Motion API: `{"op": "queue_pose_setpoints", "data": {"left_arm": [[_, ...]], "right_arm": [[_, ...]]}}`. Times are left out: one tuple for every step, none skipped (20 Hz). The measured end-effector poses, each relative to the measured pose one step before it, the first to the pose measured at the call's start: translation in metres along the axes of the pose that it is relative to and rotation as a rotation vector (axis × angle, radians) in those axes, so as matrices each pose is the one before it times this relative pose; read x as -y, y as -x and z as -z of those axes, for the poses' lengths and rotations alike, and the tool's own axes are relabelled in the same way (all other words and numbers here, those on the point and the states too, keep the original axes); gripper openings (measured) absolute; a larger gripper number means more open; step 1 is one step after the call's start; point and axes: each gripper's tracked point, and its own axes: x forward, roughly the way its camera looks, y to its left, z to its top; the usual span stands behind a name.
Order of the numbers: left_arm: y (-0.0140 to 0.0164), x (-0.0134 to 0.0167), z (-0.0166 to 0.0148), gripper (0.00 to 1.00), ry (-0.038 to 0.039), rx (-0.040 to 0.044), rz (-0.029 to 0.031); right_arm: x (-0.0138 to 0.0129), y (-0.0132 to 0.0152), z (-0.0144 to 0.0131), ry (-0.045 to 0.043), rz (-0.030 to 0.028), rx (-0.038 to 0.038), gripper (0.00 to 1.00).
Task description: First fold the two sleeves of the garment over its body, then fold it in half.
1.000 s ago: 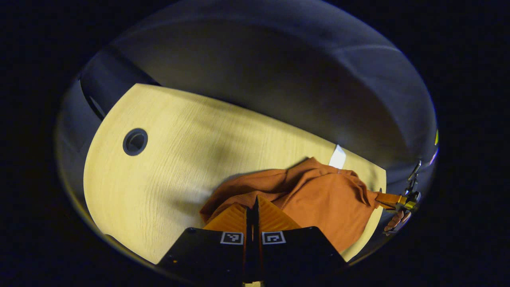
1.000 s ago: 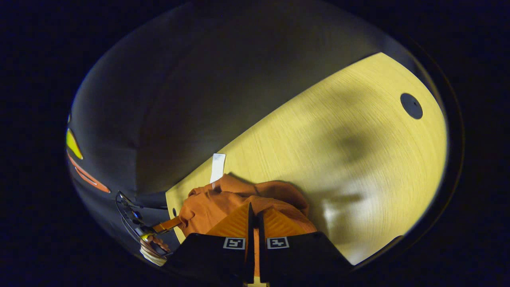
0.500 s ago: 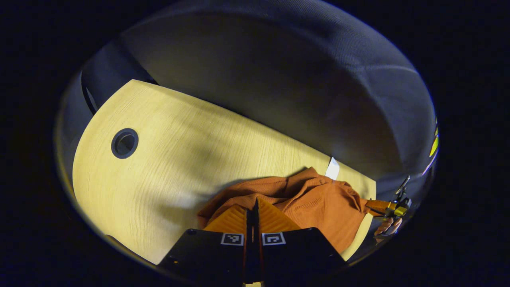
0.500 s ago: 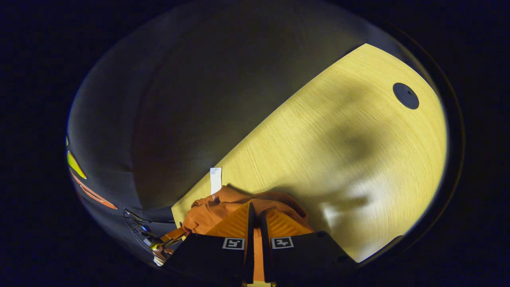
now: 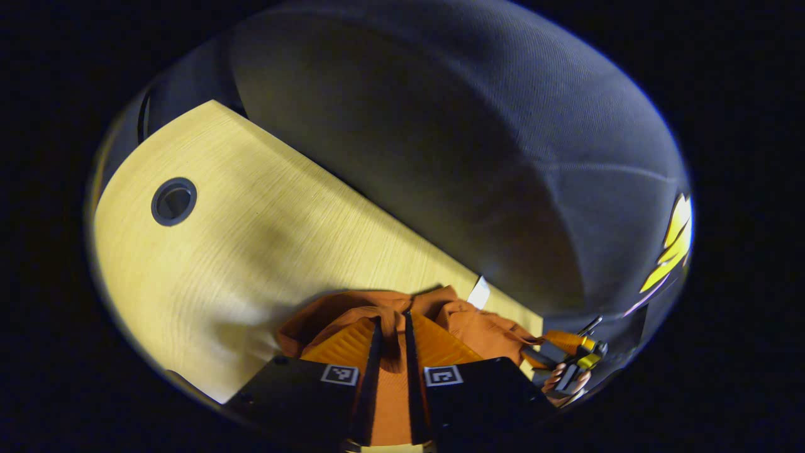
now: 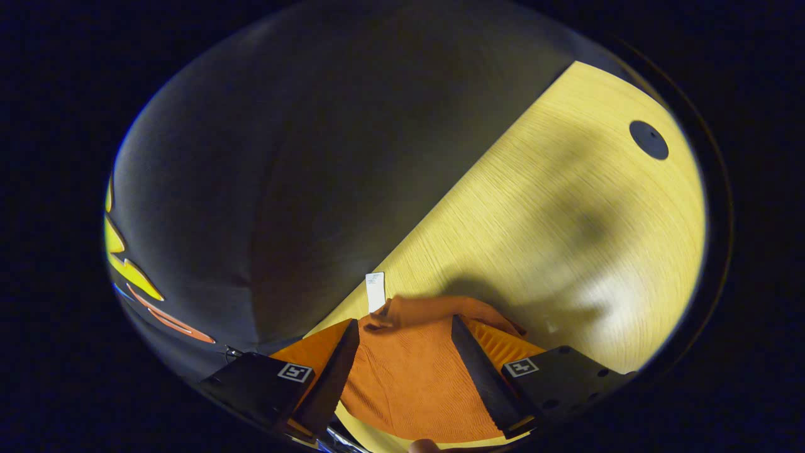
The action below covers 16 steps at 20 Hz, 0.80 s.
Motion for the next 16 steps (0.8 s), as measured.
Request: {"op": "queue_pose_setpoints", "data": {"left_arm": [[0.00234,0.00242,-0.00534,0.24,0.01511,0.02040,0.00544],[-0.00028,0.00422,-0.00277,0.39,-0.00373,0.00858,0.01466],[-0.00131,0.00069,0.00025,0.39,-0.00755,0.00395,0.00248],[0.00028,0.00168,-0.00046,0.39,0.00432,0.00403,0.00690],[-0.00060,0.00355,-0.00461,0.39,0.01958,0.02426,0.00096],[-0.00080,0.00131,-0.00493,0.40,0.02154,0.02575,0.00543],[0.00327,-0.00098,-0.00860,0.53,0.02363,0.04446,-0.00444],[0.00382,0.00171,-0.00643,0.67,0.02212,0.02961,0.00137],[0.00791,0.00272,-0.00661,0.68,0.00828,0.03503,-0.00287],[0.00636,-0.00026,-0.00507,0.69,-0.01487,0.02022,-0.01510],[0.00702,0.00549,-0.00150,0.71,-0.02200,0.00796,0.00128],[0.00912,0.00496,-0.00349,0.76,-0.02851,0.00318,-0.00494],[0.01222,0.00318,-0.00126,0.84,-0.04059,0.00382,-0.01859],[0.01269,0.00422,-0.00463,0.77,-0.04816,0.02270,-0.01591],[0.01368,0.00423,-0.00431,0.95,-0.05942,0.03249,-0.02090],[0.01615,0.00683,-0.00388,0.95,-0.05184,0.02563,-0.01167]], "right_arm": [[-0.00862,0.00558,-0.00184,0.01704,-0.00652,0.01076,0.94],[-0.00663,0.00520,-0.00221,0.00798,-0.00914,0.00981,0.94],[-0.00307,0.00409,0.00207,0.01122,-0.00111,0.00160,0.94],[0.00062,0.00564,0.00076,0.02240,0.01493,0.00094,0.94],[-0.00057,0.00567,0.00029,0.02515,-0.00232,0.00298,0.94],[-0.00297,0.00786,-0.00029,0.01951,-0.00081,0.01145,0.94],[-0.00390,0.00714,0.00037,0.02046,-0.00131,0.00948,0.94],[-0.00389,0.00857,0.00091,0.01760,-0.00198,0.00954,0.94],[-0.00347,0.00641,-0.00044,0.01223,-0.00523,0.00756,0.94],[-0.00554,0.00870,0.00136,0.01676,-0.00456,0.01097,0.94],[-0.00217,0.00955,0.00196,0.02643,0.01109,0.00979,0.94],[-0.00208,0.01109,0.00210,0.04247,0.01556,0.01050,0.94],[0.00193,0.01025,0.00095,0.05856,0.02497,0.01706,0.94],[0.00113,0.00957,0.00093,0.06533,0.02821,0.01824,0.94],[-0.00223,0.01217,0.00060,0.06171,0.03307,0.01698,0.94],[-0.00350,0.01165,0.00013,0.05587,0.01862,0.02287,0.94]]}}
